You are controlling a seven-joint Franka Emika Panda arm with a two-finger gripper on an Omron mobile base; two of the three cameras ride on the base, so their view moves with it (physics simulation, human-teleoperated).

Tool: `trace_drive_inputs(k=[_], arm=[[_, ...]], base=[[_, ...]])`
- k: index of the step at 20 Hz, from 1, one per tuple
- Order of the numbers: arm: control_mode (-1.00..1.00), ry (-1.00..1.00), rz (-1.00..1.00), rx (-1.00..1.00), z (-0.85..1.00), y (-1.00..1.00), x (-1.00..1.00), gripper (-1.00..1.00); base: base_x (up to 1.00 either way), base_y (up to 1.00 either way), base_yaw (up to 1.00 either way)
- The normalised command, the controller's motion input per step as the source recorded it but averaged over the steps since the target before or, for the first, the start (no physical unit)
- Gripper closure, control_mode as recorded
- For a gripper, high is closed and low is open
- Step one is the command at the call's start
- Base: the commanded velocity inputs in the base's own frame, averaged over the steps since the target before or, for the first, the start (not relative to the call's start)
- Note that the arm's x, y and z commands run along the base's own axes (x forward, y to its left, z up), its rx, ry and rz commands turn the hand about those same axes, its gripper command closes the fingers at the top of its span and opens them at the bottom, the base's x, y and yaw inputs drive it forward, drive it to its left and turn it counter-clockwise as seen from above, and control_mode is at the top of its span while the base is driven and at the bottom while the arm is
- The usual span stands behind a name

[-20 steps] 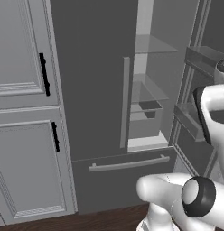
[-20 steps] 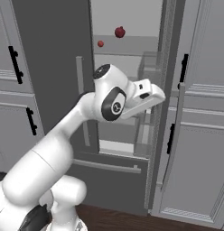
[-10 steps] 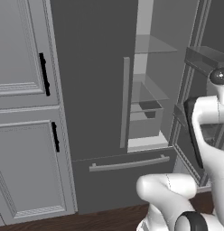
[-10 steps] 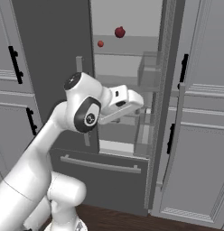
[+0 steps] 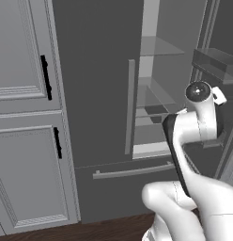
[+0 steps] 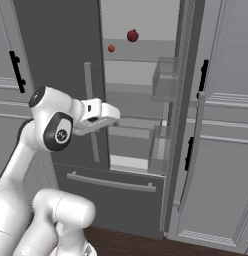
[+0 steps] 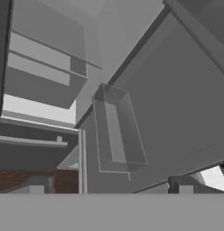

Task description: Take the strawberry from the fridge and place it on top of the pancake, located on the dining counter.

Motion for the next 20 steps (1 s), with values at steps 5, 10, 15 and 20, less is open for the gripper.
trace_drive_inputs(k=[5, 10, 15, 20], arm=[[-1.0, -0.07, 0.0, 0.1, 0.0, 0.97, 0.0, -1.0], [-1.0, -0.01, 0.0, 0.11, 0.0, 0.94, 0.04, -1.0], [-1.0, -0.04, 0.0, 0.16, 0.0, 0.78, 0.26, -1.0], [-1.0, -0.09, 0.01, 0.18, 0.0, 0.44, 0.51, -1.0]], base=[[0.0, 0.0, 0.0], [0.0, 0.0, 0.0], [0.0, 0.0, 0.0], [0.0, 0.0, 0.0]])
